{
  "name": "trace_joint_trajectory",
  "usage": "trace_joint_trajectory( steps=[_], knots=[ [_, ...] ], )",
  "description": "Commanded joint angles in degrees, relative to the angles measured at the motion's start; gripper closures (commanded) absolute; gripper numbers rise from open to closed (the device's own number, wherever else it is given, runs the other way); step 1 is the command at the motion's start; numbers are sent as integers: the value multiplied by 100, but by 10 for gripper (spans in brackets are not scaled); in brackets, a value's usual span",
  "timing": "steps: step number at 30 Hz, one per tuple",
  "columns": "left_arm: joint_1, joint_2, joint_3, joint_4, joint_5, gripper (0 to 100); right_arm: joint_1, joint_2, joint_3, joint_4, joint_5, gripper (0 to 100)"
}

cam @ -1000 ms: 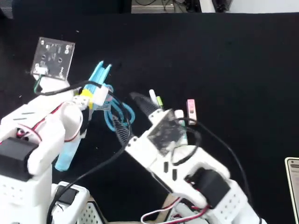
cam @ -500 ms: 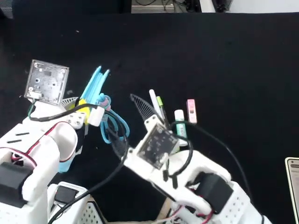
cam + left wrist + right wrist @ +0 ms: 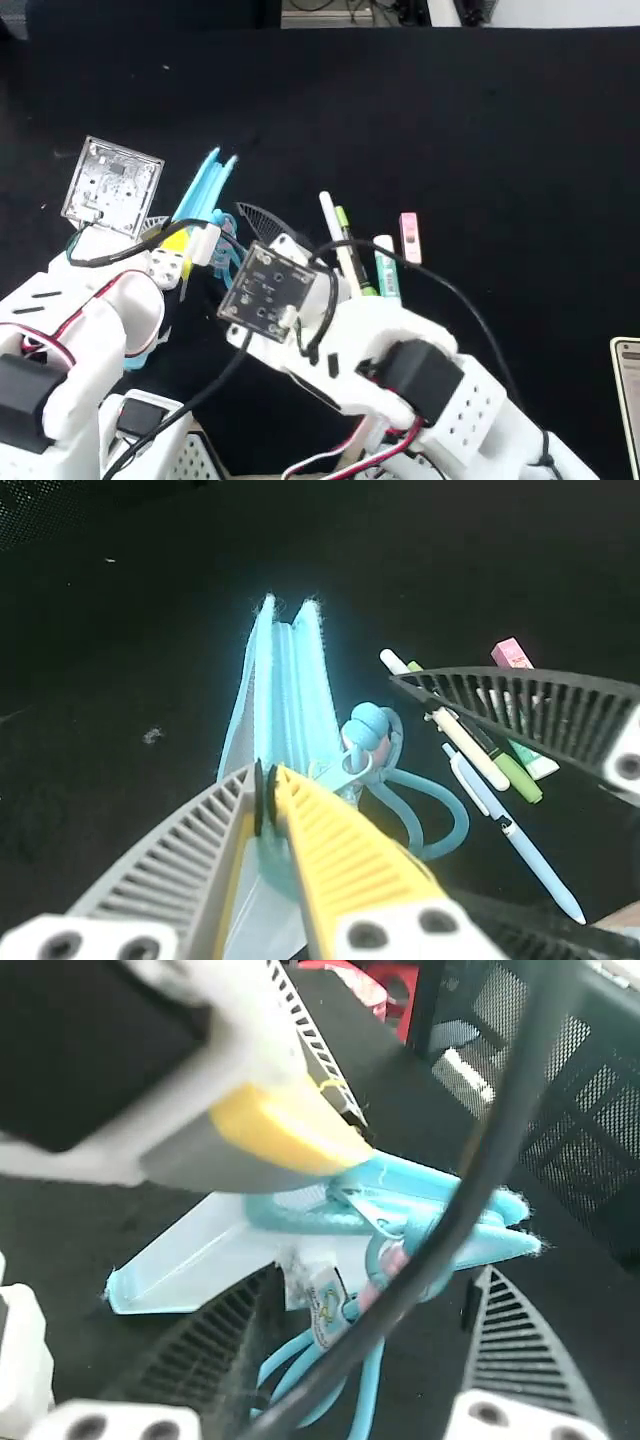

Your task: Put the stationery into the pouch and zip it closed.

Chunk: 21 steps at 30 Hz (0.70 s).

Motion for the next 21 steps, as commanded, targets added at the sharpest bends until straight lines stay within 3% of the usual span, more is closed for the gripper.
trace_joint_trajectory(
  steps=[1, 6, 9, 12, 21],
  knots=[
    [48, 0, 75, 62, -9, 970, -26, 31, -356, 9, 70, 705],
    [48, 0, 75, 70, 0, 970, -18, 4, -347, 9, 448, 707],
    [48, 0, 75, 79, 0, 970, -18, 4, -347, -35, 756, 758],
    [48, -70, 84, 167, 0, 970, 176, 4, -321, -273, 774, 804],
    [48, -686, 136, 158, 0, 970, 369, -48, -338, -316, 774, 819]
  ],
)
